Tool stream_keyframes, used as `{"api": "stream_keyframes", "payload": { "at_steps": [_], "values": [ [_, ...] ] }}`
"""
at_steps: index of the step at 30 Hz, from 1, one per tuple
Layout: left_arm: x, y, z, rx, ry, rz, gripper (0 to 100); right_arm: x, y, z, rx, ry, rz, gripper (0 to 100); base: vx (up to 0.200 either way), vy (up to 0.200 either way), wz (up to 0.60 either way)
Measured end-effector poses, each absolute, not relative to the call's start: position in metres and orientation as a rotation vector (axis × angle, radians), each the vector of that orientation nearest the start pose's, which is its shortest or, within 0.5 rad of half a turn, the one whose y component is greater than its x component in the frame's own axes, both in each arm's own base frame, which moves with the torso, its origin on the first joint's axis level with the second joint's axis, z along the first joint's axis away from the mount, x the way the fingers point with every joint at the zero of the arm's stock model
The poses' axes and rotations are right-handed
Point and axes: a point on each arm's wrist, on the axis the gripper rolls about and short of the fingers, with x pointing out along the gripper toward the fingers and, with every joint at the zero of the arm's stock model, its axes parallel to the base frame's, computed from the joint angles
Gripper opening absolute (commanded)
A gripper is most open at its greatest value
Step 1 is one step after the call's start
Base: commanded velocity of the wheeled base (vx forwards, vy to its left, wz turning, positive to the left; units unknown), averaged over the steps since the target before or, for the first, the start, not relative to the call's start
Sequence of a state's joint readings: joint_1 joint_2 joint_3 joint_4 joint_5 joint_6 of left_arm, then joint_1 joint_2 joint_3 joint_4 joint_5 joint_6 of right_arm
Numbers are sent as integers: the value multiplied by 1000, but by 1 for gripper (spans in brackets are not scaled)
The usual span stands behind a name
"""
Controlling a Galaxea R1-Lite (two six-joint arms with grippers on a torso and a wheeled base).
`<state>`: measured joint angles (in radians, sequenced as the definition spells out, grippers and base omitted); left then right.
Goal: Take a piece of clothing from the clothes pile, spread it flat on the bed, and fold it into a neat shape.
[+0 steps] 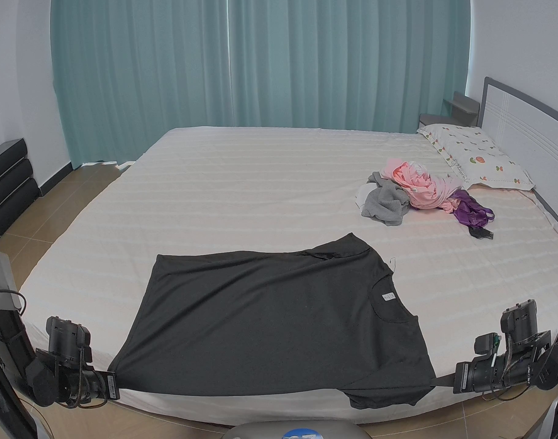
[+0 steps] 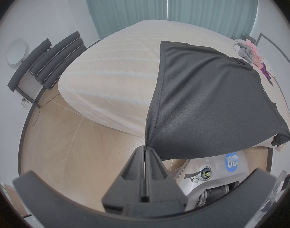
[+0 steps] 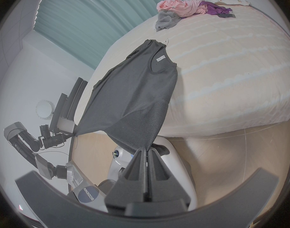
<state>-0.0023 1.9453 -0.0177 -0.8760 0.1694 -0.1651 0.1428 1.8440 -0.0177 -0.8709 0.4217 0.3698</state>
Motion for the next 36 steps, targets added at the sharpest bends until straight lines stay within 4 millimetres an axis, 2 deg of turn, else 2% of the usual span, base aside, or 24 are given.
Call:
{"api": "stream_keyframes", "payload": {
  "at_steps": [8, 14, 24, 32, 36],
  "values": [
    [168, 3, 11, -55, 989, 236, 0, 163, 32, 26, 452, 1008, 351, 0, 0, 0, 0],
    [184, 4, 20, -103, 901, 255, 0, 169, 32, 31, 454, 964, 350, 0, 0, 0, 0],
    [223, 4, 39, -172, 749, 276, 0, 198, 33, 41, 488, 881, 322, 0, 0, 0, 0],
    [232, 3, 44, -179, 722, 277, 0, 211, 32, 48, 492, 832, 321, 0, 0, 0, 0],
    [237, 0, 47, -237, 696, 287, 0, 216, 33, 51, 493, 830, 320, 0, 0, 0, 0]
  ]
}}
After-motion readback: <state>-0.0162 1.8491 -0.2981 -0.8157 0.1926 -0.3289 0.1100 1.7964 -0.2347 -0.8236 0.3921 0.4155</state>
